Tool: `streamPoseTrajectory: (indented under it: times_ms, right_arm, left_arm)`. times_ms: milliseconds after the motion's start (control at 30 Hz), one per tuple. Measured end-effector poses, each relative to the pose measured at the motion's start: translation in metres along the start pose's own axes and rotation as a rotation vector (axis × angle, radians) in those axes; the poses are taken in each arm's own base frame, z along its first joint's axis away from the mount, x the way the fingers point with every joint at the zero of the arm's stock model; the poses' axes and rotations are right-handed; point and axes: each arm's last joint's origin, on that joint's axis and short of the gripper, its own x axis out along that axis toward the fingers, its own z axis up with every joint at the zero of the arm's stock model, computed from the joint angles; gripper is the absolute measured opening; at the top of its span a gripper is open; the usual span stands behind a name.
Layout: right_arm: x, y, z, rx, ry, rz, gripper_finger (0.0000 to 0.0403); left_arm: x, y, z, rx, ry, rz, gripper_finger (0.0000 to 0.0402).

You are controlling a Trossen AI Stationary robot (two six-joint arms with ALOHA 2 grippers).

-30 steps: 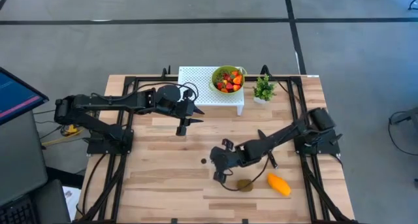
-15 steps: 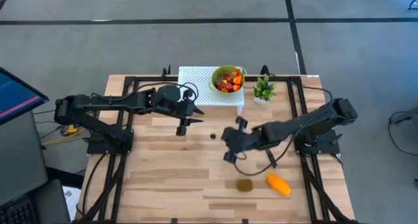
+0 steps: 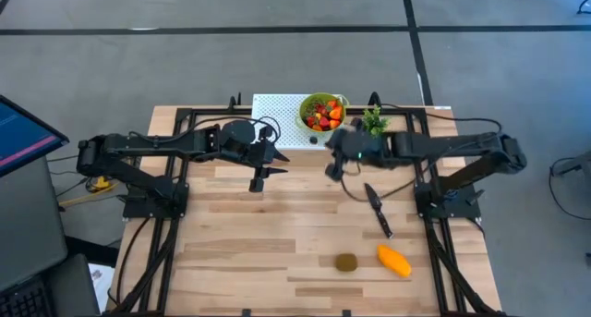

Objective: Pick & Place Fruit
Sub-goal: Put the black cherry into the green strainer bowl

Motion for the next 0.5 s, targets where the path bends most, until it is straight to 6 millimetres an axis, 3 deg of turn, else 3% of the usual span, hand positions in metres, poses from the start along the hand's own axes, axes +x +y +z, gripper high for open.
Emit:
streamPoseTrajectory:
  times_ms: [300, 500]
  right_arm:
    - [0.023, -0.064, 0.008, 0.139, 0.003, -0.102, 0.0]
    - [0.03, -0.088, 0.01, 0.203, -0.007, -0.081, 0.0]
  left_arm:
    - [0.0, 0.0, 0.001, 0.001, -0.007, 0.003, 0.0135]
    - [0.0, 0.0, 0.001, 0.001, -0.008, 0.003, 0.0135]
